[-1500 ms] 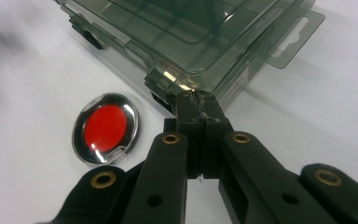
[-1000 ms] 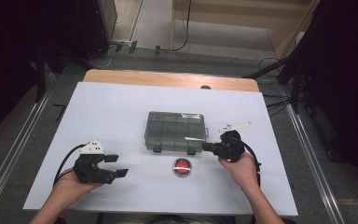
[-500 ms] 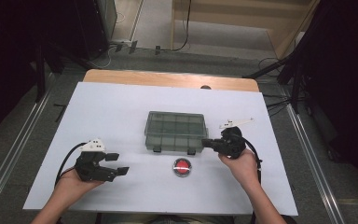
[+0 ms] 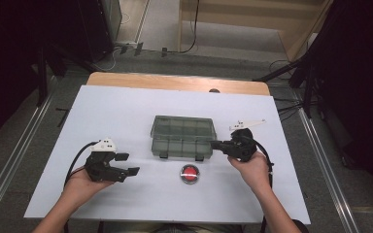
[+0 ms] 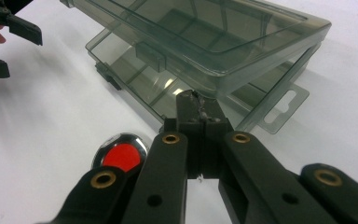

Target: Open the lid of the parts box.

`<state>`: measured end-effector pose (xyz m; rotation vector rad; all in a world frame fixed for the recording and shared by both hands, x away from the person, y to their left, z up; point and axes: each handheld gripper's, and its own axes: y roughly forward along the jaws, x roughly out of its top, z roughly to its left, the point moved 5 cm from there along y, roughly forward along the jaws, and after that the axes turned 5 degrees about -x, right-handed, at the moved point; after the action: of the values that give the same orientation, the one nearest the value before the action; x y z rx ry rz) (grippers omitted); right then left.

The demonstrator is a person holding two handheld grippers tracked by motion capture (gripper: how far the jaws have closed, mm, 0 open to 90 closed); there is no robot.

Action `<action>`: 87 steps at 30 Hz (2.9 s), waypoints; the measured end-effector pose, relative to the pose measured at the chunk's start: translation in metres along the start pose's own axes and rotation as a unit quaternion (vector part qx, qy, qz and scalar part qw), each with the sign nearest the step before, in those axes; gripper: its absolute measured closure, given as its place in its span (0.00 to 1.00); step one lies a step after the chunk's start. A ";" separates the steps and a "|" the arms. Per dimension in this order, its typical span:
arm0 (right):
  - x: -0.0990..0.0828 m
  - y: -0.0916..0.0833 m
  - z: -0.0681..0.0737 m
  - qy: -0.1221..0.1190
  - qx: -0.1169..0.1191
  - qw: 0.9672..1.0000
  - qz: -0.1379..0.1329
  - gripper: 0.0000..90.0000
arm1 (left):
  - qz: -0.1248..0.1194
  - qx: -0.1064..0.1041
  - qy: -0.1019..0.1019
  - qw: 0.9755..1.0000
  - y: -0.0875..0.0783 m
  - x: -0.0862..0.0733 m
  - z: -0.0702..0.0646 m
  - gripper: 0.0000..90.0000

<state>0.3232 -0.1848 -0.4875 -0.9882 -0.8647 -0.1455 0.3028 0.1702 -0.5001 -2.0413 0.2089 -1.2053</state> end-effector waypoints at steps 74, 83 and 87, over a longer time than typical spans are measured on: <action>0.055 -0.005 -0.008 0.012 0.006 1.000 0.004 1.00 | -0.014 0.018 0.016 1.000 0.042 0.106 0.049 0.40; 0.054 -0.004 -0.010 0.014 0.001 1.000 -0.003 1.00 | -0.028 0.020 0.002 0.999 0.048 0.112 0.060 0.48; 0.054 -0.003 -0.011 0.013 -0.002 1.000 -0.008 1.00 | -0.035 0.028 0.005 0.999 0.051 0.114 0.063 0.52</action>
<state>0.3644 -0.1807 -0.4509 -0.9812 -0.8497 -0.1725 0.4273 0.1122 -0.4737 -2.0087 0.1076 -1.2511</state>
